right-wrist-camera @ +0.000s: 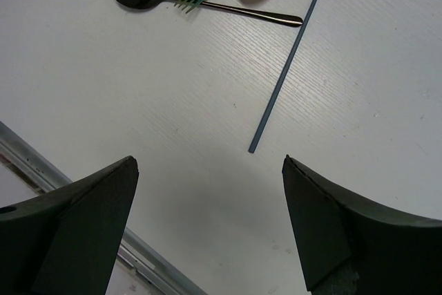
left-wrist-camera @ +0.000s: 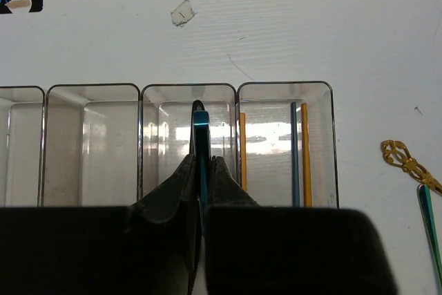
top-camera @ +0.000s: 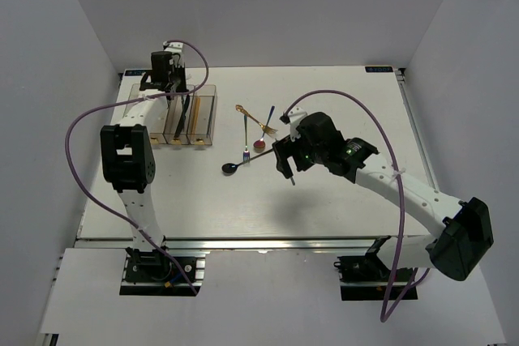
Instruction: Sort the eating utensils into containers
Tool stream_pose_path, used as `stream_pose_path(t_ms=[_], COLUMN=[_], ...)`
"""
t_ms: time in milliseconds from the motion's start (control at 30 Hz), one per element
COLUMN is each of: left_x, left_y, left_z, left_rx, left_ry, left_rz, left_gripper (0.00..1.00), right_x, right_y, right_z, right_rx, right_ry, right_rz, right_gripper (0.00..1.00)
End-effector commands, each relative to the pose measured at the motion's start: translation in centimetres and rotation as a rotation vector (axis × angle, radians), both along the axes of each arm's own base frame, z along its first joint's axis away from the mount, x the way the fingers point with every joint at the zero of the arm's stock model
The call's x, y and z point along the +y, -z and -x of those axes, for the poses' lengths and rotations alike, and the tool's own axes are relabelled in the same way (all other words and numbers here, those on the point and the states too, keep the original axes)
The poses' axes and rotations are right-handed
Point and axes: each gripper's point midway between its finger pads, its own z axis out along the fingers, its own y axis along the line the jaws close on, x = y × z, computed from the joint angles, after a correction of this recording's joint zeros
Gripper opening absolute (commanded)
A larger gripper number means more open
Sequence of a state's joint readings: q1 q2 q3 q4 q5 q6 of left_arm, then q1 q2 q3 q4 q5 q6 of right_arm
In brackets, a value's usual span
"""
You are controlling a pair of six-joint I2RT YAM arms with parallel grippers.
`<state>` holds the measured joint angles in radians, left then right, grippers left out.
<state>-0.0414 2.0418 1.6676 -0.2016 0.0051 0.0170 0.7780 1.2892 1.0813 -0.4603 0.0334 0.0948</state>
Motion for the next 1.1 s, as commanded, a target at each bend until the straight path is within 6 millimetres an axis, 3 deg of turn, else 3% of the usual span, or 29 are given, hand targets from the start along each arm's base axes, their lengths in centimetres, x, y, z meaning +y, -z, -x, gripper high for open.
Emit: stream_pose_path(t_ms=[0, 333, 467, 533, 600, 633, 700, 767, 800, 833, 867, 933, 967, 1000, 1033, 1067], left_x=[-0.2, 0.7, 1.3, 1.8, 3.1, 3.6, 4.7, 5.1, 6.1, 6.6, 6.8, 6.5, 6.3, 5.9, 5.7, 5.6], left_y=[-3.6, -2.9, -2.7, -4.7, -6.3, -8.4, -11.1, -14.0, -14.9, -15.7, -16.2, -15.7, -17.5, -15.5, -15.2, -17.0], left_z=[-0.4, 0.1, 0.9, 1.3, 1.8, 2.6, 3.5, 5.5, 6.6, 8.8, 9.9, 12.6, 14.5, 15.9, 17.1, 19.4], left_rx=[-0.098, -0.05, -0.042, -0.083, -0.119, -0.148, -0.19, -0.209, -0.222, -0.199, -0.203, -0.143, -0.17, -0.118, -0.113, -0.172], left_ry=[0.04, -0.007, -0.042, -0.084, -0.194, -0.237, -0.353, -0.449, -0.529, -0.589, -0.648, -0.649, -0.624, -0.599, -0.574, -0.547], left_rz=[-0.03, -0.049, -0.059, -0.052, -0.031, -0.018, 0.038, 0.13, 0.145, 0.169, 0.228, 0.231, 0.249, 0.239, 0.225, 0.243], left_gripper=[0.16, 0.45, 0.46, 0.47, 0.57, 0.62, 0.98, 0.98, 0.98, 0.98, 0.98, 0.98, 0.98, 0.98, 0.98, 0.98], right_x=[0.7, 1.4, 1.5, 1.3, 0.8, 0.4, 0.1, -0.3, -0.4, -0.8, -1.2, -1.5, -1.5, -1.1, -0.9, -0.7], right_y=[-0.9, 0.6, 0.6, 0.5, 0.7, 0.8, 1.3, 2.1, 1.8, 1.7, 2.8, 2.2, 3.2, 3.3, 3.6, 5.1], right_z=[-0.9, -1.9, -2.2, -2.6, -3.1, -3.7, -4.8, -5.6, -6.3, -7.0, -7.1, -8.4, -8.7, -9.1, -9.2, -9.3], right_rx=[-0.035, 0.001, -0.001, -0.01, -0.023, -0.032, -0.031, -0.006, -0.006, -0.014, 0.034, 0.015, 0.023, 0.021, 0.027, 0.049], right_ry=[-0.013, -0.004, 0.001, 0.016, 0.051, 0.095, 0.15, 0.234, 0.275, 0.331, 0.399, 0.467, 0.461, 0.446, 0.433, 0.406], right_rz=[-0.033, -0.008, -0.008, 0.0, 0.005, 0.001, -0.01, -0.012, -0.019, -0.013, 0.009, 0.032, 0.065, 0.069, 0.083, 0.129], right_gripper=[0.89, 0.89, 0.89, 0.89, 0.89, 0.89, 0.89, 0.89, 0.89, 0.89, 0.89, 0.89, 0.9, 0.89, 0.89, 0.88])
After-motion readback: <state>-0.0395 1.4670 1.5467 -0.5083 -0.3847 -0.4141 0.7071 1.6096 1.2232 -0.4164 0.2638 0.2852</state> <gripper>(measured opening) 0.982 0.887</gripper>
